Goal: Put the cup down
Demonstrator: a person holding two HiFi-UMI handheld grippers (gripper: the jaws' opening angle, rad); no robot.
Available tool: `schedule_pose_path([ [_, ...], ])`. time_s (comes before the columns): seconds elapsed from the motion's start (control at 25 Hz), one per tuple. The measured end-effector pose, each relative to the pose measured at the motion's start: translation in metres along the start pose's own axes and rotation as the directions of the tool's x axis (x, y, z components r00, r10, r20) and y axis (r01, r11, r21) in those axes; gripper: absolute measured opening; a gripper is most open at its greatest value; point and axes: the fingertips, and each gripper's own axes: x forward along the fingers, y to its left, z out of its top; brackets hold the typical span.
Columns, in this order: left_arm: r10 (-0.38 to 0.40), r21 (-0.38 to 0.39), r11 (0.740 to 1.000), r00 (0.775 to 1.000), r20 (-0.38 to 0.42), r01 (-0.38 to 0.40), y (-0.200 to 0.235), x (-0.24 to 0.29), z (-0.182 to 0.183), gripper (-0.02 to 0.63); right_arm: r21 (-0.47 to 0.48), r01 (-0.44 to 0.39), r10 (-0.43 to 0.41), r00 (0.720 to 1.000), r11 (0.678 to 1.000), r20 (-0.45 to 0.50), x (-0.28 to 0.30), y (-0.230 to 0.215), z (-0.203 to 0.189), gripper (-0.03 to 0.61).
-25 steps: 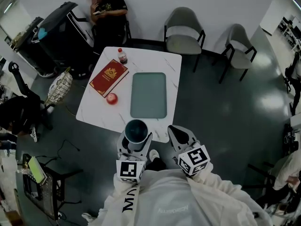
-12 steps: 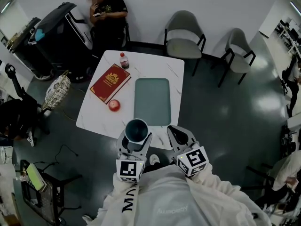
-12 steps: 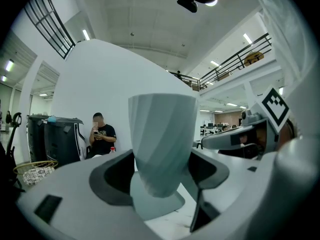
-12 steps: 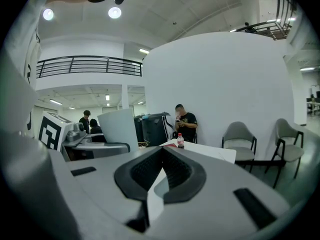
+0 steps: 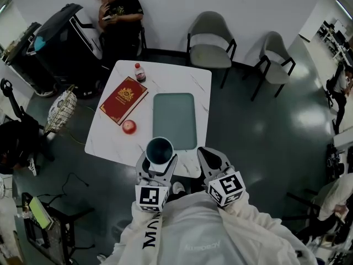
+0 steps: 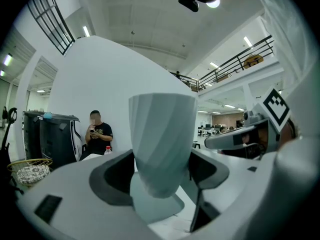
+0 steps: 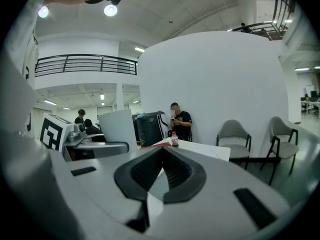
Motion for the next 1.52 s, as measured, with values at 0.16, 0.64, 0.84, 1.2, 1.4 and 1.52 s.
schedule_pose_path([
  [0.16, 0.007, 0.008, 1.0, 1.0, -0.006, -0.007, 0.001, 0.011, 0.0, 0.344, 0.01, -0.002, 0.002, 1.0, 1.0, 0.002, 0.008, -0.01, 0.002, 0.005],
  [0.64, 0.046, -0.008, 0.999, 0.999, -0.026, -0.046, 0.02, 0.058, -0.002, 0.344, 0.031, -0.048, 0.049, 0.998, 0.998, -0.033, 0.048, -0.041, 0.001, 0.006],
  [0.84, 0.041, -0.008, 0.999, 0.999, -0.032, -0.041, 0.025, 0.087, -0.003, 0.344, 0.031, -0.043, 0.045, 0.997, 0.999, -0.057, 0.063, -0.065, 0.001, 0.006],
  [1.2, 0.071, -0.022, 0.997, 0.996, -0.054, -0.073, 0.041, 0.128, -0.016, 0.344, 0.051, -0.036, 0.041, 0.995, 0.998, -0.094, 0.088, -0.103, -0.008, 0.006],
  [1.4, 0.098, -0.025, 0.995, 0.993, -0.069, -0.1, 0.054, 0.148, -0.029, 0.344, 0.085, -0.038, 0.048, 0.991, 0.996, -0.124, 0.106, -0.118, -0.024, 0.005],
  [1.52, 0.116, -0.034, 0.992, 0.992, -0.056, -0.118, 0.061, 0.16, -0.03, 0.344, 0.102, -0.038, 0.052, 0.989, 0.994, -0.136, 0.119, -0.128, -0.032, 0.005],
])
